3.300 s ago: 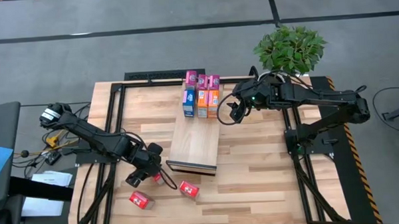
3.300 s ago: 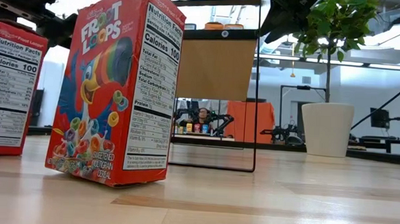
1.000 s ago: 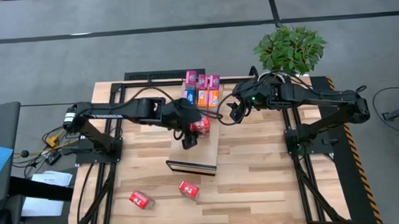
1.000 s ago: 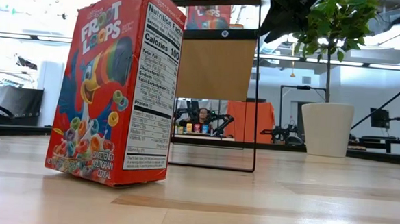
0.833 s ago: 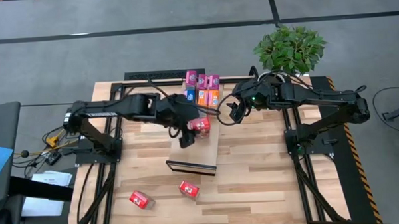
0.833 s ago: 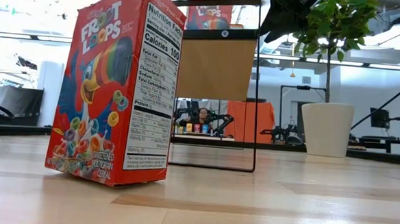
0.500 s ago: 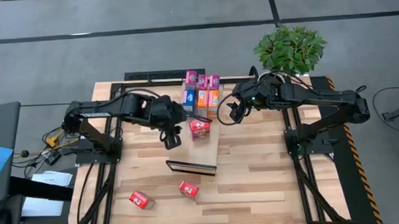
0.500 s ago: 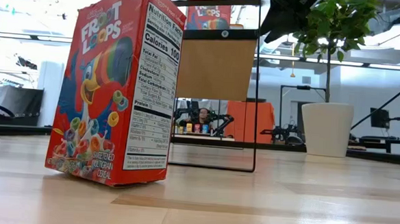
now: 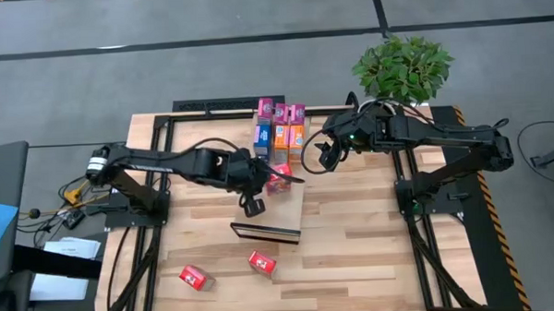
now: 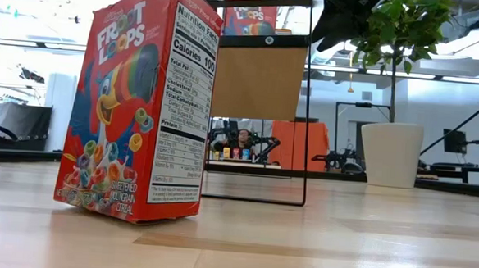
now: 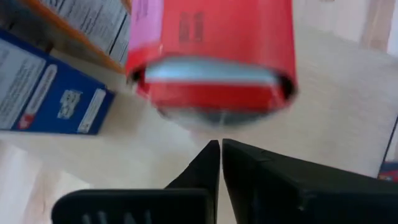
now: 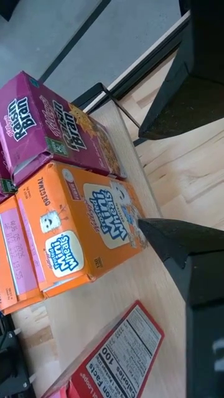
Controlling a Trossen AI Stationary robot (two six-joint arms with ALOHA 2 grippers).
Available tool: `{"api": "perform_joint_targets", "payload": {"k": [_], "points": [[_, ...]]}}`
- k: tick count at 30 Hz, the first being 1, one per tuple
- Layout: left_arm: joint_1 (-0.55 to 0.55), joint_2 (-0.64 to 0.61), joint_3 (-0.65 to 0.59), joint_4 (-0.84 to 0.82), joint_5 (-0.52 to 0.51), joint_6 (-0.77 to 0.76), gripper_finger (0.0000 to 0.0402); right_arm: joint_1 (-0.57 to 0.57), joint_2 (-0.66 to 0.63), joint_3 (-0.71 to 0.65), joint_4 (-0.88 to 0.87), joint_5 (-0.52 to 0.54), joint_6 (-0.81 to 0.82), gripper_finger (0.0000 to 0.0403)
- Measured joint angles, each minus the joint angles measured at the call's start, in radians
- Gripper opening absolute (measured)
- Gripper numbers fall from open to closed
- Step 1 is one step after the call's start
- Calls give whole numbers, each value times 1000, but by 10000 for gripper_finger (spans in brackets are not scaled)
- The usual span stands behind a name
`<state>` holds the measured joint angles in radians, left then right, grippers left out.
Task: Stack cereal on shelf
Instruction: Put the top red cereal box into the shelf
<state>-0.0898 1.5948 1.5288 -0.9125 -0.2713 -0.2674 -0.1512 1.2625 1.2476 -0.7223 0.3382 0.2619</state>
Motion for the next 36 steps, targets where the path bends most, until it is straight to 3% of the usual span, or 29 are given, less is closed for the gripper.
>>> {"api": "perform_joint_targets", "payload": {"k": [14, 22, 27, 36], "points": [[28, 10, -46, 252, 13, 30, 1, 6, 0, 0, 0, 0, 3, 245], [34, -14, -46, 134, -1, 36, 0, 120, -18, 1, -22, 1, 96, 233], [39, -27, -46, 136, -92, 73, 0, 244, 15, 3, -2, 25, 120, 178], [83, -21, -46, 262, -41, 140, 0, 315, 84, 2, 65, 66, 107, 23]]}}
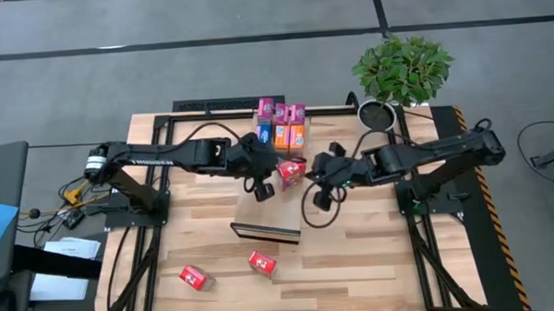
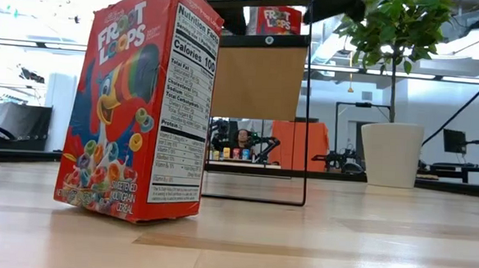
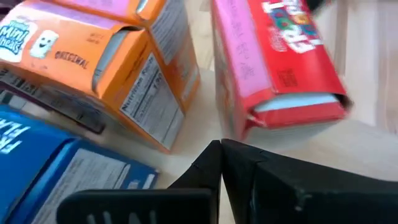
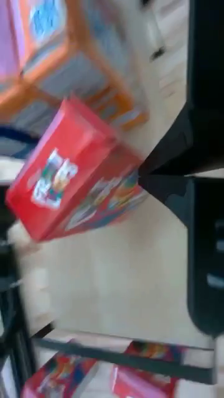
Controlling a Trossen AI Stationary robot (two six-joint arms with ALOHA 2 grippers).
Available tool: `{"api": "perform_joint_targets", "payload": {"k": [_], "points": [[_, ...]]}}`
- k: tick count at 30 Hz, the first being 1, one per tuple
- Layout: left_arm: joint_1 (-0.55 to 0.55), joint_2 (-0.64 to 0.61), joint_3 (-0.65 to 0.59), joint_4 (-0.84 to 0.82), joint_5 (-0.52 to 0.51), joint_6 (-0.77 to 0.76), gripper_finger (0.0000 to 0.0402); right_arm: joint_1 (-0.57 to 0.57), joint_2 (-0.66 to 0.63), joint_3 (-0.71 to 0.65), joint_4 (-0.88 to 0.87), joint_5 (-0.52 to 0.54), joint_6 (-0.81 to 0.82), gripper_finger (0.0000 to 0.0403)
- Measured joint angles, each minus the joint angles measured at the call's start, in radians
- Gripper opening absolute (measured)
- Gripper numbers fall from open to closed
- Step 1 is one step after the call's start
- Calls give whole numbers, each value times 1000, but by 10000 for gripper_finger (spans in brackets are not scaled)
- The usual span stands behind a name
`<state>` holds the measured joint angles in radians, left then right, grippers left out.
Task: Stack cereal on shelf
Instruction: Put the top red cereal box into the shelf
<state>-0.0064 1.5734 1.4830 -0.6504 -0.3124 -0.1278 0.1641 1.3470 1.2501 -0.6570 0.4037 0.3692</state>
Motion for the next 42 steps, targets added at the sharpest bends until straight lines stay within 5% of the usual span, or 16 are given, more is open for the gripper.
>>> {"api": "perform_joint_targets", "payload": {"k": [19, 29, 35, 42], "points": [[5, 48, 1, 39, 149, -46, 0, -64, 68, -2, 19, -12, -24, 38], [6, 49, 0, 11, 140, -36, 0, -59, 67, -2, 23, -13, -30, 23], [7, 40, 0, -39, -57, -72, 0, -42, 40, -2, 14, -12, -30, 39], [17, 51, 0, 48, -22, -60, 0, -35, 11, -1, 18, -9, -30, 28]]}}
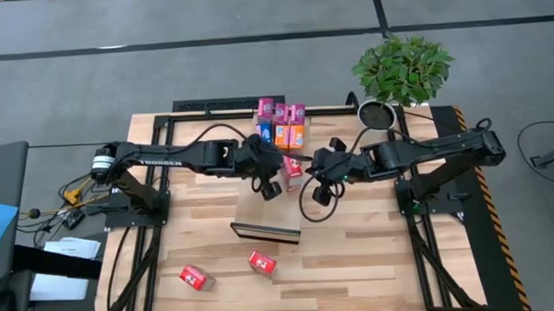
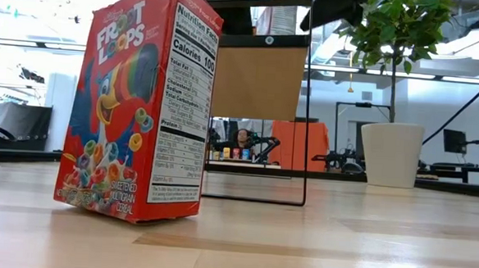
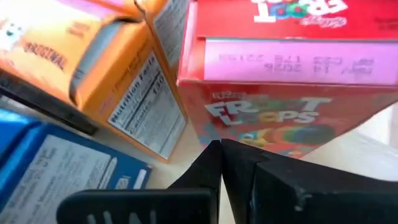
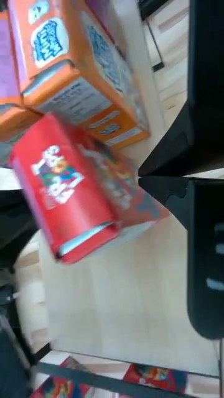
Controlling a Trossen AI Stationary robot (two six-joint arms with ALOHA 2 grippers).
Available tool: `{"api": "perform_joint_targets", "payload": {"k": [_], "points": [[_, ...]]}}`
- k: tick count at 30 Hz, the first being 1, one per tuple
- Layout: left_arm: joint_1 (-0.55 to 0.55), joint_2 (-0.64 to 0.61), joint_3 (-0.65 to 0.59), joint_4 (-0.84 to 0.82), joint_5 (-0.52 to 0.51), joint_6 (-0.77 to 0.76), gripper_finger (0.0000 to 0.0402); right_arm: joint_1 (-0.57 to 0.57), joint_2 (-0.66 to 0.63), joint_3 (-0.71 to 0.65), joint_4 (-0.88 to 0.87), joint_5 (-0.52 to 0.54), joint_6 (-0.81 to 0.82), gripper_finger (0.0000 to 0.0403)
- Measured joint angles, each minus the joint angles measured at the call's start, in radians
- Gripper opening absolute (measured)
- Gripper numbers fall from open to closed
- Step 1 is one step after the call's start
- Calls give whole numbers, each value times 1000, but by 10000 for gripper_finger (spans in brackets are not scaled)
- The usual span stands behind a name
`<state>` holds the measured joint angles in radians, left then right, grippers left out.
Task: Stack cereal on shelf
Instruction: Put the top red cereal box into the shelf
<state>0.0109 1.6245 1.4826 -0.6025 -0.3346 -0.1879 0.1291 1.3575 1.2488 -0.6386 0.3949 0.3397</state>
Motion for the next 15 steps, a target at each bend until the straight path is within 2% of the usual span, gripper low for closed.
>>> {"api": "perform_joint_targets", "payload": {"k": [6, 15], "points": [[4, -1, 0, 26, -15, 9, 0, 0, -15, 0, -19, 0, 0, 19], [19, -1, 0, 72, -2, 9, 0, 0, -14, 0, -19, -1, 0, 41]]}}
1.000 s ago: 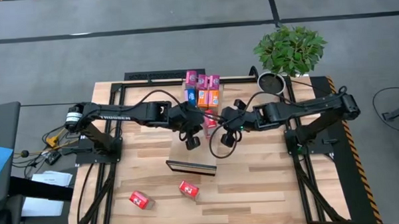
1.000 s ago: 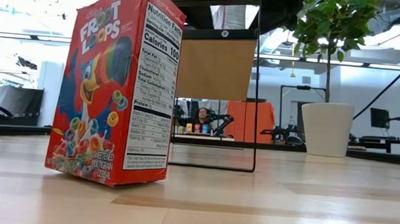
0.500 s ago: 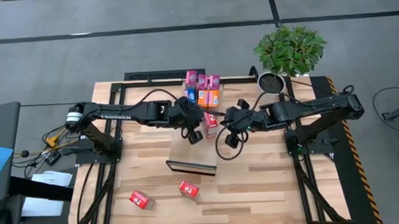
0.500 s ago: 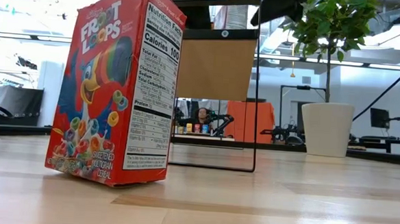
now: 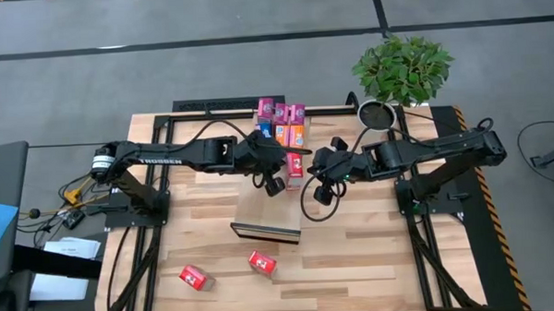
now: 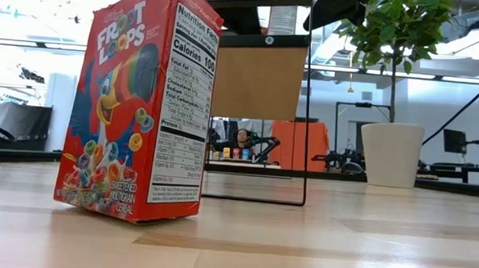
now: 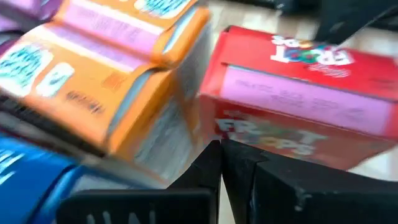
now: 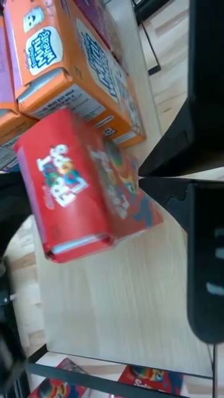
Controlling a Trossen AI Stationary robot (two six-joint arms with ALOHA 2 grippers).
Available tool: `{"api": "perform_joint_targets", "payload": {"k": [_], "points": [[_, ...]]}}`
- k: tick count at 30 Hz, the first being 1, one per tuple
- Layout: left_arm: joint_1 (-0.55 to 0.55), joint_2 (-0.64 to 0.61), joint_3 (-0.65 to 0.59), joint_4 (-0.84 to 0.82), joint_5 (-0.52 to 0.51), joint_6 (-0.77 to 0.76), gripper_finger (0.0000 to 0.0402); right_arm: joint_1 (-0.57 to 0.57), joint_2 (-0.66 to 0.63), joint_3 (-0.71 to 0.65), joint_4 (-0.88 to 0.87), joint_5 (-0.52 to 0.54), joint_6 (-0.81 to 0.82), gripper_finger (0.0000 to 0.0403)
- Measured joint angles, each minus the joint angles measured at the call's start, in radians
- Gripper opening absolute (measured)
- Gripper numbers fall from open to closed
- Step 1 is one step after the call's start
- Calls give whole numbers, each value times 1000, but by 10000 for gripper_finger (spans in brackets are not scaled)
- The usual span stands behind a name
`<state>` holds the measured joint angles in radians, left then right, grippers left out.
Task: Stack cereal on shelf
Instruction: Put the top red cereal box into the shelf, then put the right red cereal box into the shelf
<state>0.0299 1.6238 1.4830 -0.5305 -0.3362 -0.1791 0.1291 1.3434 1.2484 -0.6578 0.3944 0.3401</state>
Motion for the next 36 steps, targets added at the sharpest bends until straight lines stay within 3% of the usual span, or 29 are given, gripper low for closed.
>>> {"api": "perform_joint_targets", "payload": {"k": [16, 22, 25, 30, 33, 36], "points": [[0, 0, 0, 80, 37, 18, 0, 0, 0, 0, 0, 0, -5, 25], [-2, -6, 0, -29, 61, 8, 0, 0, 0, 0, 0, -3, -5, 27], [-7, -26, 0, -143, 141, 10, 0, 0, 0, 0, -2, -4, -7, 37], [-27, -88, 1, -333, 422, 76, 8, 3, -2, 0, -37, -4, -9, 49], [-74, -124, 1, -391, 580, 150, 39, 3, -2, 0, -72, -4, -11, 57], [-150, -145, 2, -396, 627, 187, 89, 3, -2, 0, -98, -4, -12, 69]]}}
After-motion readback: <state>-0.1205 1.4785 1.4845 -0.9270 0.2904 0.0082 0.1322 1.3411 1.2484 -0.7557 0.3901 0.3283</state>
